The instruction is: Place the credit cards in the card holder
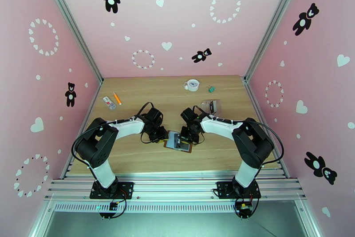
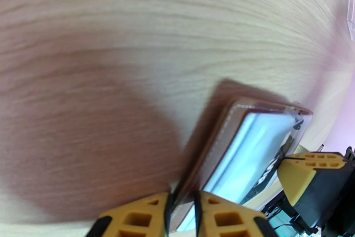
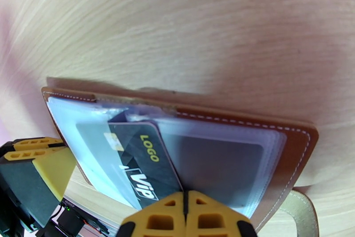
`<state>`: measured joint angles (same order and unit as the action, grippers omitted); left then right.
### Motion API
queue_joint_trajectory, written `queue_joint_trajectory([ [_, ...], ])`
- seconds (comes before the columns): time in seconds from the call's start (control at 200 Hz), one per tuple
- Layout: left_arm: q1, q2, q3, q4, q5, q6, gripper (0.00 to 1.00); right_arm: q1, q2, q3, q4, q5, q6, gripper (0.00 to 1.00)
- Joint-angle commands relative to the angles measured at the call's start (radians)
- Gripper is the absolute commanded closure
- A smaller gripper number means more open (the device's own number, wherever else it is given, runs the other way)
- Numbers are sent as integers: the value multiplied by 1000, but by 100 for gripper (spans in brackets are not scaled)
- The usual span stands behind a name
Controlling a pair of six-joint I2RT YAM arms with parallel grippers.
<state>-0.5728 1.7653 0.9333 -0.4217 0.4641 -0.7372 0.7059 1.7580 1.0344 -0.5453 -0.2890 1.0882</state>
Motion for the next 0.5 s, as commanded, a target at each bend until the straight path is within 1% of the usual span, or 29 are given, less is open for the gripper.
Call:
queue_joint_trajectory([
  [0.0, -23, 22, -44, -2, -13, -12, 78, 21, -19, -6, -22, -9, 22, 100],
  [0.495, -23, 8, -56, -14, -18, -18, 78, 21, -57, -44, -50, 22, 65, 100],
])
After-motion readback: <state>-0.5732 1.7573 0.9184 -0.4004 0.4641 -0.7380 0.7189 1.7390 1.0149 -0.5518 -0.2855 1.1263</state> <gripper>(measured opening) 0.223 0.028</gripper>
